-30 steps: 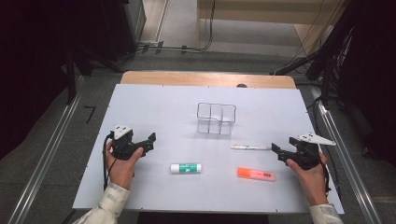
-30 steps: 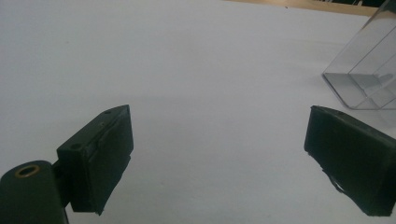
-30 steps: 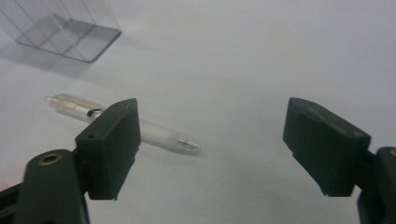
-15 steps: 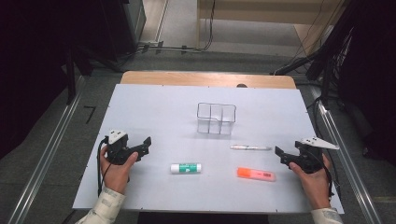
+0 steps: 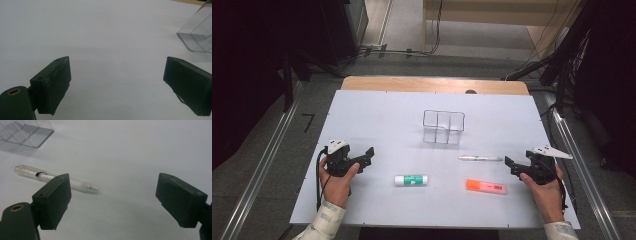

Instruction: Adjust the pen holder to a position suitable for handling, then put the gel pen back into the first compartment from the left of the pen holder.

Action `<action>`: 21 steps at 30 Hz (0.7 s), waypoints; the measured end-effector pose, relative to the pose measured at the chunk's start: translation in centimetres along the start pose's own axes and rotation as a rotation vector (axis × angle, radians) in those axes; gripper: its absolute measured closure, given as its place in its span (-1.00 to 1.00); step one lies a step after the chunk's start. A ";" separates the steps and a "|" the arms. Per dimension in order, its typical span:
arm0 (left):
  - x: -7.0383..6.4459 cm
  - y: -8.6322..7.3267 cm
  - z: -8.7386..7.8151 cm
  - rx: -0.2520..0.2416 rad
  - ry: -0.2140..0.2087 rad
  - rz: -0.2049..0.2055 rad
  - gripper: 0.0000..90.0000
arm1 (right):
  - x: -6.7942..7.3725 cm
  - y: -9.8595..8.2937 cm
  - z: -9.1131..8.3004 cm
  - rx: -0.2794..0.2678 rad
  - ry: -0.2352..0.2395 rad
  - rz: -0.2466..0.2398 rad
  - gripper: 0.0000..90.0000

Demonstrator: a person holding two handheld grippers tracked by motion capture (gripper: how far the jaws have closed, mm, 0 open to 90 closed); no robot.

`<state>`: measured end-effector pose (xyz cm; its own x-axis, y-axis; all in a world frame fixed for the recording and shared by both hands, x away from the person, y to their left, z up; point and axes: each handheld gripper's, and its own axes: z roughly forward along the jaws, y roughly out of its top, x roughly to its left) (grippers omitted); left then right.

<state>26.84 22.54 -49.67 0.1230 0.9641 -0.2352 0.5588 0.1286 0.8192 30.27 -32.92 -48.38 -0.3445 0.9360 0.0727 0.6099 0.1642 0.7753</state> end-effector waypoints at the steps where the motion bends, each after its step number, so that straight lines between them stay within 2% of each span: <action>1: 0.1 0.0 0.0 0.001 0.000 0.001 -0.83 | 0.0 0.1 0.1 0.003 -0.002 -0.002 -0.73; 8: 0.4 0.1 -0.1 -0.005 0.010 -0.008 -0.82 | 0.3 0.2 0.5 0.010 -0.010 -0.024 -0.73; 16: -0.2 0.1 -0.1 -0.005 0.002 0.011 -0.82 | 0.2 -0.2 -0.2 0.005 -0.013 -0.028 -0.73; 21: -0.1 0.2 0.2 0.000 -0.001 0.005 -0.82 | 0.2 -0.2 0.1 0.015 -0.006 -0.039 -0.73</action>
<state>27.04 22.43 -49.59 0.1263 0.9647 -0.2312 0.5583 0.1236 0.8204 30.16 -32.73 -48.61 -0.3641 0.9305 0.0393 0.6067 0.2049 0.7681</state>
